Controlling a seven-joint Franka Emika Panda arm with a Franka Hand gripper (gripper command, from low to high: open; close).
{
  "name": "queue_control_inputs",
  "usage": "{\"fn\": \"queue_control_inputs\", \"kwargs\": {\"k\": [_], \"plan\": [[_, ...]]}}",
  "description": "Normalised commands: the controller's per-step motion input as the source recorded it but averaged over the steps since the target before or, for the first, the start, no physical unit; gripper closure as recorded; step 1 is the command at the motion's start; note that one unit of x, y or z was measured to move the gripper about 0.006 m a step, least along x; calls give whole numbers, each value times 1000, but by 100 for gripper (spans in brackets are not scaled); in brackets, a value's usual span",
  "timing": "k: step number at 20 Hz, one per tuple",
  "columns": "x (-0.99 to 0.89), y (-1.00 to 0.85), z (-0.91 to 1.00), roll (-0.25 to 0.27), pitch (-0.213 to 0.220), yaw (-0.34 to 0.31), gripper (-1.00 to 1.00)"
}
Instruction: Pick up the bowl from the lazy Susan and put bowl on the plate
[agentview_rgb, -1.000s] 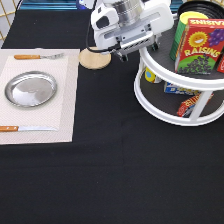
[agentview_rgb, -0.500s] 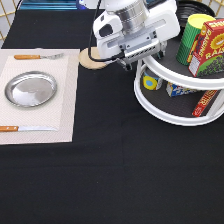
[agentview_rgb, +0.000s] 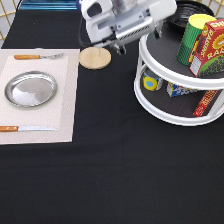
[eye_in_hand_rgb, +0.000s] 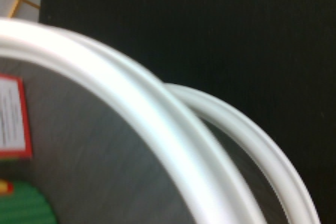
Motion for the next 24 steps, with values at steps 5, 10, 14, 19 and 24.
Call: {"fn": "queue_control_inputs", "kwargs": {"k": [5, 10, 14, 19, 24], "plan": [[-1000, 65, 2, -142, 20, -21, -100], [-927, 593, 3, -144, 8, 1, -100], [-201, 594, 0, -100, 65, 1, -100], [148, 84, -142, -12, 106, 0, -100], [271, -193, -214, 45, 123, 0, -100]]}}
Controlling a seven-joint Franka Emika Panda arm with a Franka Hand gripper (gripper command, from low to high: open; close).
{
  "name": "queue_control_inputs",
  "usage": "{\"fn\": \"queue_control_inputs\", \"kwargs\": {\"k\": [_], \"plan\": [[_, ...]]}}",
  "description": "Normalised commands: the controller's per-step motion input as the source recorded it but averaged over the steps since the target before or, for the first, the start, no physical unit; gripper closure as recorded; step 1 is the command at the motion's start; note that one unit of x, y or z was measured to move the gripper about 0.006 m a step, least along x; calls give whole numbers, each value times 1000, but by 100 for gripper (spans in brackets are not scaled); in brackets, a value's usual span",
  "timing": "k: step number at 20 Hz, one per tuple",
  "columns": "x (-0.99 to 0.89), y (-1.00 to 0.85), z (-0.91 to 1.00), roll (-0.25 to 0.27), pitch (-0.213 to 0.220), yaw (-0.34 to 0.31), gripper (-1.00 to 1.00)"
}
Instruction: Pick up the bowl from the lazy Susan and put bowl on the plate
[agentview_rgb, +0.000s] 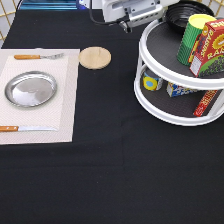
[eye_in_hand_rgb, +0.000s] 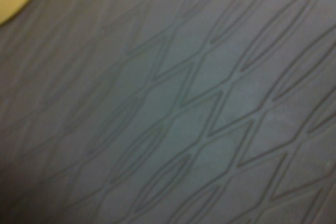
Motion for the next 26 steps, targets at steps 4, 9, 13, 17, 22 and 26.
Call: {"fn": "queue_control_inputs", "kwargs": {"k": [4, 9, 13, 17, 22, 26], "plan": [[59, -14, -307, 52, 122, 5, -100], [187, 21, -26, 32, 97, 31, -100], [617, 0, 0, 15, 67, 29, -100], [758, -16, 0, 18, 36, 26, -100], [851, 0, 28, 19, 36, 63, -100], [786, -42, 73, 69, 4, 128, -100]]}}
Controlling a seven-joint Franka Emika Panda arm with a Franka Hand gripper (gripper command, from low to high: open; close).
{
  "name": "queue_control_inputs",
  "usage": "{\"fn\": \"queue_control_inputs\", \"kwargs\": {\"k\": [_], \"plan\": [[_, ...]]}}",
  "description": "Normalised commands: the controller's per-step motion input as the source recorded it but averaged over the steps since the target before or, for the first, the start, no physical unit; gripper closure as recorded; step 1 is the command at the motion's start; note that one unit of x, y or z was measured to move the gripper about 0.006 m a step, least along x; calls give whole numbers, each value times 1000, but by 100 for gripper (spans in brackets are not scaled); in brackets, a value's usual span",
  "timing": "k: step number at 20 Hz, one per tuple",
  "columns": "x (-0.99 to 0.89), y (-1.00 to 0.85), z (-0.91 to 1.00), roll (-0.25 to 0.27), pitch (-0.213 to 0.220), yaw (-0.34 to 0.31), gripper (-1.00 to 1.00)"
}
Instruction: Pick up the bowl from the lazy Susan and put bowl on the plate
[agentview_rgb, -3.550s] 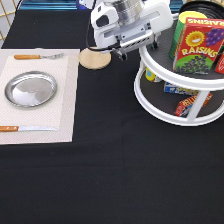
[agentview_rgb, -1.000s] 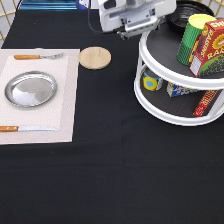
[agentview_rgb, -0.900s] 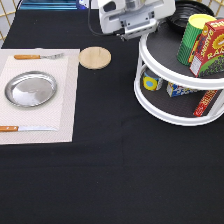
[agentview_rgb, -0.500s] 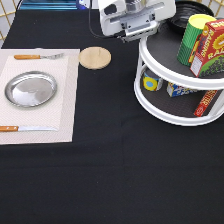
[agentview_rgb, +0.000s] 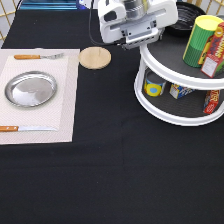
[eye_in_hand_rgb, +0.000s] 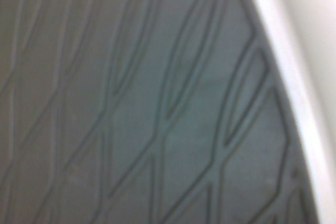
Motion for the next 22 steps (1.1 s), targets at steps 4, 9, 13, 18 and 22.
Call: {"fn": "queue_control_inputs", "kwargs": {"k": [4, 9, 13, 18, 22], "plan": [[666, -96, 76, 107, -9, 161, -100], [594, -102, 172, 100, -59, 164, -100], [627, -131, 213, 101, -104, 136, -100], [659, -107, 39, 130, -118, 85, -100], [409, -51, 113, 118, -43, 24, -100]]}}
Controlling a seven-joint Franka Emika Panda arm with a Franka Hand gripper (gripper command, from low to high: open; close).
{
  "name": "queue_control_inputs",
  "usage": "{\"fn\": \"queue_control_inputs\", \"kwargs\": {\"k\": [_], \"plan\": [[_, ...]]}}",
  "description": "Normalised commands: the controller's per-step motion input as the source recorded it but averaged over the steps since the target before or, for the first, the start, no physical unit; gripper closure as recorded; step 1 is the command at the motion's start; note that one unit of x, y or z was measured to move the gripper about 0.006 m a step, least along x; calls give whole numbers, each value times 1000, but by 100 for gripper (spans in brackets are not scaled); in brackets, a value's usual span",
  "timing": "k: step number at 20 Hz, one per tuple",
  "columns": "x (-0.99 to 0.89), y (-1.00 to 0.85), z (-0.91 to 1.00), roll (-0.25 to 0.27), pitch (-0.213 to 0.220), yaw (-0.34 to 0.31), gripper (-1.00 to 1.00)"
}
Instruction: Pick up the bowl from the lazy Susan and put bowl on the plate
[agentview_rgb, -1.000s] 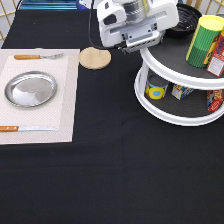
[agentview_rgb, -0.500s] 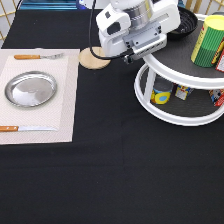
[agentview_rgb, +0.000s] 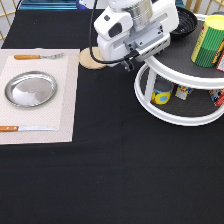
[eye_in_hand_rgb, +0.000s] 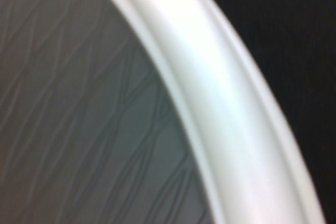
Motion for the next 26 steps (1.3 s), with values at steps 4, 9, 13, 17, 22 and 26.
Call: {"fn": "queue_control_inputs", "kwargs": {"k": [4, 9, 13, 17, 22, 26], "plan": [[-173, -20, 934, 23, -16, -1, -100], [-226, 53, 1000, -64, 0, -43, -100], [-453, 1, 1000, -92, 1, -61, -100], [-649, 0, 866, -87, 29, -122, -100], [-701, 0, 527, -109, 10, -129, -100], [-730, 49, 198, -110, 0, -118, -100]]}}
